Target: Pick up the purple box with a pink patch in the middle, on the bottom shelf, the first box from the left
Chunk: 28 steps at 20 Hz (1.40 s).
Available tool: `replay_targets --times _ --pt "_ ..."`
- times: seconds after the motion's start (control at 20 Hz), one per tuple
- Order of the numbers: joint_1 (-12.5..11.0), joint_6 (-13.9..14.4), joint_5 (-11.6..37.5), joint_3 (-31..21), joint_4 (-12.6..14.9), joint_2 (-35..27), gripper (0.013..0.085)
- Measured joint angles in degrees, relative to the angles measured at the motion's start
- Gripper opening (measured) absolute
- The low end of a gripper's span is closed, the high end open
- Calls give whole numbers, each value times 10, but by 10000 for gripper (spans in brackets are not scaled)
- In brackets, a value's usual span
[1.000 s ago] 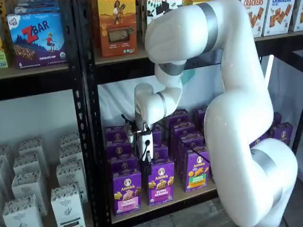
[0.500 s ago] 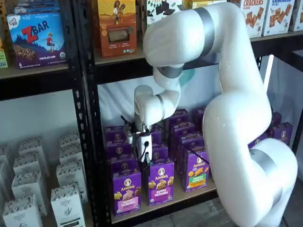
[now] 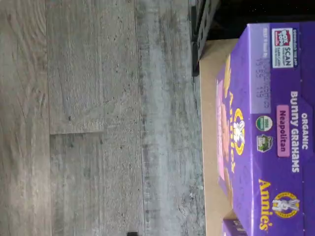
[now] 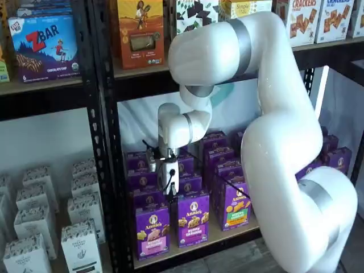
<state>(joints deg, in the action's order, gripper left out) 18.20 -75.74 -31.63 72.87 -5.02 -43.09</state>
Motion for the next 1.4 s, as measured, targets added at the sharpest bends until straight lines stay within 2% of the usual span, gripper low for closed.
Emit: replay_targets --times 0.35,0.6,0.85,1.4 --pt "7 1 -4 37 -8 -23 850" --pt "11 15 2 55 5 -37 850" --pt "11 29 -16 76 21 -51 850" --pt "9 27 -31 145 20 -107 850"
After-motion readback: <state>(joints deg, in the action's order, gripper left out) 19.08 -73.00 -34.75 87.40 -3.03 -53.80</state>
